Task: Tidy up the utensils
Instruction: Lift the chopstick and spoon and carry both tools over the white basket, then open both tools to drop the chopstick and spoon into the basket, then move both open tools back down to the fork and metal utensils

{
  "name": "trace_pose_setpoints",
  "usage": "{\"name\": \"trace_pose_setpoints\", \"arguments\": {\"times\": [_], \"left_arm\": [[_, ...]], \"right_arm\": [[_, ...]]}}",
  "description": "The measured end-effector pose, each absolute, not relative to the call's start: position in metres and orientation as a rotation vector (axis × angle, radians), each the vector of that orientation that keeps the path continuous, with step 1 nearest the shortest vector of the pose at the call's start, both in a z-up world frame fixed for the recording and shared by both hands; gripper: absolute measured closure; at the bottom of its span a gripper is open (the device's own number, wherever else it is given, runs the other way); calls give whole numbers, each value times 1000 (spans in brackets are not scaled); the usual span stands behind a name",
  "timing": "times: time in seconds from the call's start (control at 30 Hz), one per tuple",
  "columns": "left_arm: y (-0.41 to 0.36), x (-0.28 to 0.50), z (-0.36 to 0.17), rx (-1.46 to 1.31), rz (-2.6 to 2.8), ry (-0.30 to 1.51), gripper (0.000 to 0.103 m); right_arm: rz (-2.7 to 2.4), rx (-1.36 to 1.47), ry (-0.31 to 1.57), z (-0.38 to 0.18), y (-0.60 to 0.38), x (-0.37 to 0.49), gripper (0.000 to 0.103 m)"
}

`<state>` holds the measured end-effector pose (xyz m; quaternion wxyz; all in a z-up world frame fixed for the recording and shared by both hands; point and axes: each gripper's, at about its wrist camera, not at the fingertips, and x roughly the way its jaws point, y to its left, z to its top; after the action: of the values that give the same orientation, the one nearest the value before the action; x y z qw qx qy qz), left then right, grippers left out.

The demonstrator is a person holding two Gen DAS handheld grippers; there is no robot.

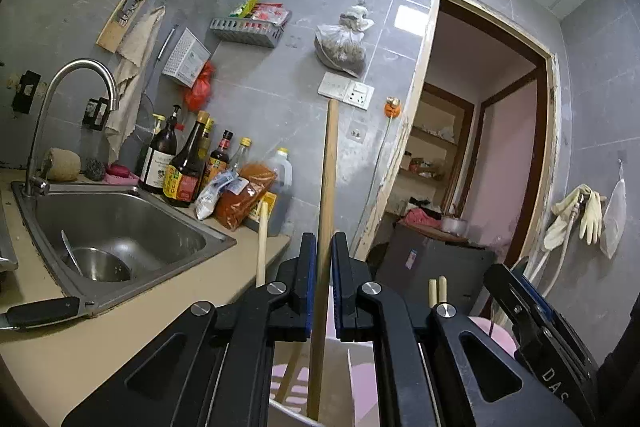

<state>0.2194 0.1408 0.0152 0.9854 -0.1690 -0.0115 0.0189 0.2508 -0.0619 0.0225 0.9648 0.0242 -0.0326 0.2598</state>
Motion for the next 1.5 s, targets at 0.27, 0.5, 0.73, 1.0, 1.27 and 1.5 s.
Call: {"name": "trace_pose_setpoints", "arguments": {"times": [0.27,0.5,0.73,1.0,1.27,1.5], "left_arm": [[142,213,9,-323,29,31,97],[146,207,13,-361,2,28,85],[146,205,25,-347,21,10,68],[125,204,40,-319,-33,46,34],[86,202,43,-280,-137,123,3],[36,192,40,-183,-251,191,2]], "right_arm": [[532,53,-59,20,-62,250,69],[526,63,-73,21,-64,247,63],[475,81,-70,31,-77,248,48],[400,48,-62,45,-120,235,26],[361,49,-10,55,-181,226,0],[337,-8,16,59,-221,211,0]]}}
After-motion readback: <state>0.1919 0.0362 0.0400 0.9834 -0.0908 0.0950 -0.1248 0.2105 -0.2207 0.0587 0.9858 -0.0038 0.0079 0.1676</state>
